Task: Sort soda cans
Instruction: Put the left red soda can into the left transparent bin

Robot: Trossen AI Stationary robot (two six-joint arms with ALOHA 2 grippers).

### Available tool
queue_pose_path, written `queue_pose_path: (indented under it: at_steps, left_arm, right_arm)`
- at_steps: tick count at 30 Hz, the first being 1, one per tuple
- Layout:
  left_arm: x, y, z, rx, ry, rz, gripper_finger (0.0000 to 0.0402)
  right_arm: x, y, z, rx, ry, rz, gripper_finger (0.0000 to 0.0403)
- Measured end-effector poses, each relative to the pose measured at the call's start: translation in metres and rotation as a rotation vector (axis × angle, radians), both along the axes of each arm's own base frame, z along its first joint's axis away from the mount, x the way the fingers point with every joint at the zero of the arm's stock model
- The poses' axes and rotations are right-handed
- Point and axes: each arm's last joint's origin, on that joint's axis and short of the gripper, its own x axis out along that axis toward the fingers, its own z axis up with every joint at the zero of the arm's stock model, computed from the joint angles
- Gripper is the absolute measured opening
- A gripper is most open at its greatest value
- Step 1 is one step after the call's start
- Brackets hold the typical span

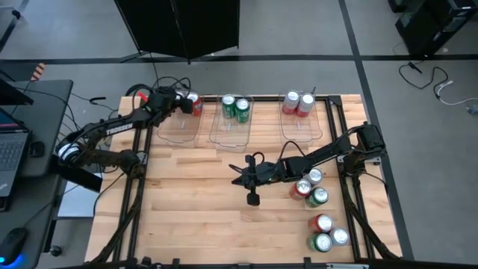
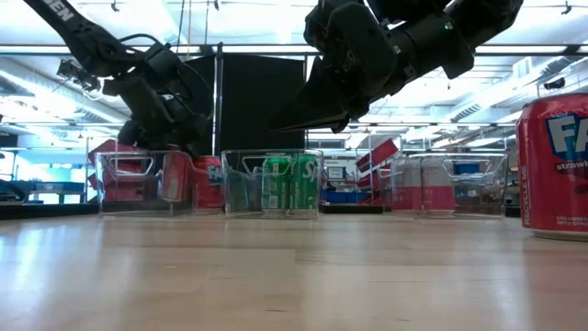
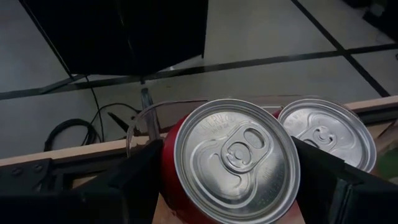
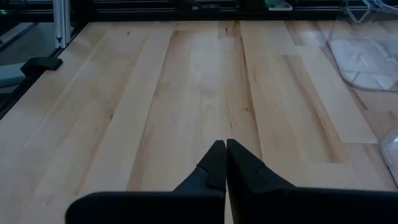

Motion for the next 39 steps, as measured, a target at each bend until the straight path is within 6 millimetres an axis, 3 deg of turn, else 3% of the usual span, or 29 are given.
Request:
queue_pose_path:
  at_steps: [6, 10, 13, 24, 29, 39]
  left_arm:
    - [0.001, 0.001, 0.001, 0.014, -0.018, -0.011, 0.0288]
    - [0.001, 0.001, 0.000, 0.012, -0.011, -0.010, 0.0351]
    - [0.000, 0.001, 0.000, 0.018, 0.002, 0.003, 0.0369]
    - [0.000, 0.001, 0.002, 0.046, 0.058, -0.021, 0.0285]
    - [0.002, -0.001, 0.016, 0.052, 0.042, -0.109, 0.0245]
    - [-0.005, -0.016, 0.046, 0.125, -0.021, -0.211, 0.0240]
  right_arm:
    - [0.000, 0.000, 0.000, 0.000, 0.000, 0.000, 0.0000]
    - [0.000, 0.000, 0.000, 0.000, 0.000, 0.000, 0.0000]
    - [0.000, 0.000, 0.000, 0.000, 0.000, 0.000, 0.0000]
    - [0.000, 0.001, 0.000, 0.000, 0.000, 0.003, 0.0000]
    - [0.000, 0.001, 0.000, 0.013, 0.000, -0.004, 0.0000]
    - [-0.005, -0.005, 0.023, -0.010, -0.063, -0.081, 0.0026]
